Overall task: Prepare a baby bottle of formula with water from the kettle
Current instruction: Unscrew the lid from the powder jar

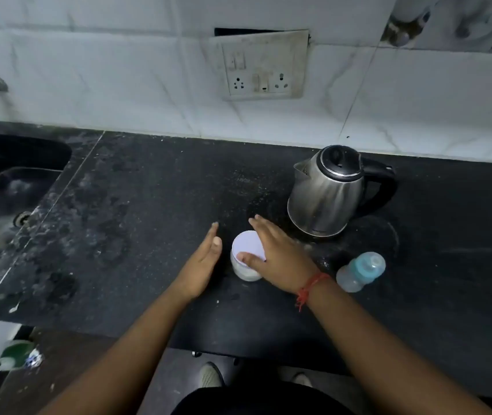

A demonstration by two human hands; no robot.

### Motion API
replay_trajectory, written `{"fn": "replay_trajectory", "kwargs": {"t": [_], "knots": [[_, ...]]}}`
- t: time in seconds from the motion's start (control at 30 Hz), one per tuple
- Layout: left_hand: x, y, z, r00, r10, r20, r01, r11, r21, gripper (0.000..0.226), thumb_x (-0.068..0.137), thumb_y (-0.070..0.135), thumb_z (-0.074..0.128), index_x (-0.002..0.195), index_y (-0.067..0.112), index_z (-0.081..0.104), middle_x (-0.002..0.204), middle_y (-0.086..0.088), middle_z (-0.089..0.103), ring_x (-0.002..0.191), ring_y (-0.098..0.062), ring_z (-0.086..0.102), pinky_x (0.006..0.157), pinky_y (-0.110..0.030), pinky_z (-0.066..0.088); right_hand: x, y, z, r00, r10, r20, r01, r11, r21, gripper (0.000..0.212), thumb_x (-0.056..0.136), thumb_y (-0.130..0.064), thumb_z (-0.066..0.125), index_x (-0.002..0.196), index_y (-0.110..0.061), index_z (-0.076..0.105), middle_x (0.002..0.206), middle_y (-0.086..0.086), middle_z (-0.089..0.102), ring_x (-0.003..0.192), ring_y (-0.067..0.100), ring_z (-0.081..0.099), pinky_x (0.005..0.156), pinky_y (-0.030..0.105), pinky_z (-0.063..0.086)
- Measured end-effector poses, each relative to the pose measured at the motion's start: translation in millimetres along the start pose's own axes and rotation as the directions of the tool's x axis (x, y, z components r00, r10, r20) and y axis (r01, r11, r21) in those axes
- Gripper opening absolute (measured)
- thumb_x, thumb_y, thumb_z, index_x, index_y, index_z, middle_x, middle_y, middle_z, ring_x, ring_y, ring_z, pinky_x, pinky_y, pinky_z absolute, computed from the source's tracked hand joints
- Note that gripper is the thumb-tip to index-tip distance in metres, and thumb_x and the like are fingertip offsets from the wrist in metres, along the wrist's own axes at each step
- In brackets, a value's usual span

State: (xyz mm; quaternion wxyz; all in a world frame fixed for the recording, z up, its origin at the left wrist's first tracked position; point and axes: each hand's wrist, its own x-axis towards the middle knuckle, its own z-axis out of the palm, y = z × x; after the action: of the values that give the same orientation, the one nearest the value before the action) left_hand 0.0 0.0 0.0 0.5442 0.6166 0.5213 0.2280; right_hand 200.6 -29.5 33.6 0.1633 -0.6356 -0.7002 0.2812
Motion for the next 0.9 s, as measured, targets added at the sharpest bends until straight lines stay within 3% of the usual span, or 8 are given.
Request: {"fn": "replay_trajectory", "kwargs": {"t": [0.13,0.23,0.33,0.47,0.57,0.67,0.83,0.9], "knots": [[-5.2,-20.0,5.2,0.993,-0.079,0.089,0.083,0.996,-0.042,0.088,0.087,0.087,0.037,0.156,0.034,0.036,0.164,0.010,0.037,0.151,-0.008,0.032,0.127,-0.045,0.023,3.6,-3.5,8.3,0.999,-0.017,0.048,0.029,0.963,-0.267,0.090,0.086,-0.061,0.063,0.156,-0.018,0.028,0.160,0.004,0.034,0.145,0.026,0.035,0.116,0.040,0.032],[-6.8,-17.6,14.2,0.984,-0.082,0.160,0.113,0.974,-0.196,0.054,0.100,0.048,0.049,0.148,0.026,0.048,0.150,0.001,0.057,0.142,-0.018,0.049,0.116,-0.038,0.039,6.4,-3.0,9.7,1.000,0.010,0.010,-0.006,0.942,-0.335,0.085,0.085,-0.061,0.061,0.152,-0.016,0.033,0.145,0.006,0.046,0.128,0.031,0.048,0.103,0.045,0.044],[-4.6,-20.2,17.1,0.983,-0.045,0.179,0.077,0.981,-0.177,0.072,0.084,0.015,0.062,0.152,0.023,0.039,0.153,0.003,0.051,0.144,-0.014,0.046,0.118,-0.033,0.039,6.5,-3.4,7.1,0.998,0.011,-0.062,-0.035,0.918,-0.394,0.082,0.078,-0.065,0.060,0.140,-0.012,0.047,0.126,0.009,0.054,0.109,0.033,0.055,0.089,0.047,0.051],[-5.5,-20.4,33.9,0.970,0.042,0.240,-0.043,0.999,0.002,0.100,0.082,0.010,0.078,0.157,0.037,0.019,0.154,0.008,0.045,0.140,-0.005,0.046,0.116,-0.031,0.042,4.1,-2.8,5.1,0.989,0.043,-0.139,-0.088,0.938,-0.334,0.070,0.072,-0.061,0.064,0.120,-0.010,0.058,0.112,0.008,0.057,0.104,0.031,0.056,0.087,0.043,0.051],[-5.2,-13.9,50.1,0.988,0.107,0.113,-0.104,0.994,-0.030,0.095,0.079,0.008,0.088,0.145,0.039,0.027,0.144,0.009,0.051,0.130,0.001,0.054,0.099,-0.017,0.047,0.6,-4.7,0.5,0.976,0.133,-0.175,-0.163,0.972,-0.172,0.057,0.077,-0.056,0.067,0.112,-0.012,0.059,0.109,0.005,0.057,0.105,0.025,0.055,0.087,0.034,0.043],[-2.9,-4.8,53.1,0.988,0.151,0.013,-0.151,0.988,0.010,0.090,0.070,0.017,0.094,0.135,0.043,0.036,0.131,0.014,0.060,0.119,-0.002,0.062,0.091,-0.018,0.051,-1.4,-2.2,-6.7,0.976,0.143,-0.163,-0.159,0.983,-0.093,0.050,0.081,-0.055,0.065,0.109,-0.014,0.057,0.107,0.002,0.056,0.103,0.024,0.055,0.085,0.033,0.042],[-2.0,16.3,55.1,0.984,0.175,0.046,-0.178,0.980,0.087,0.079,0.064,0.032,0.092,0.127,0.040,0.045,0.120,0.012,0.065,0.106,-0.007,0.068,0.085,-0.035,0.059,-2.7,-1.3,-25.7,0.986,0.154,-0.064,-0.166,0.941,-0.293,0.047,0.092,-0.064,0.043,0.108,-0.021,0.053,0.109,-0.001,0.058,0.099,0.024,0.060,0.082,0.040,0.047],[-0.9,20.3,56.8,0.983,0.165,0.085,-0.170,0.983,0.068,0.074,0.067,0.023,0.092,0.124,0.038,0.047,0.113,0.014,0.067,0.103,-0.006,0.069,0.084,-0.030,0.059,-2.8,1.4,-29.9,0.986,0.156,-0.062,-0.167,0.949,-0.268,0.048,0.093,-0.066,0.040,0.101,-0.021,0.054,0.103,-0.003,0.058,0.093,0.021,0.060,0.078,0.037,0.044]]}}
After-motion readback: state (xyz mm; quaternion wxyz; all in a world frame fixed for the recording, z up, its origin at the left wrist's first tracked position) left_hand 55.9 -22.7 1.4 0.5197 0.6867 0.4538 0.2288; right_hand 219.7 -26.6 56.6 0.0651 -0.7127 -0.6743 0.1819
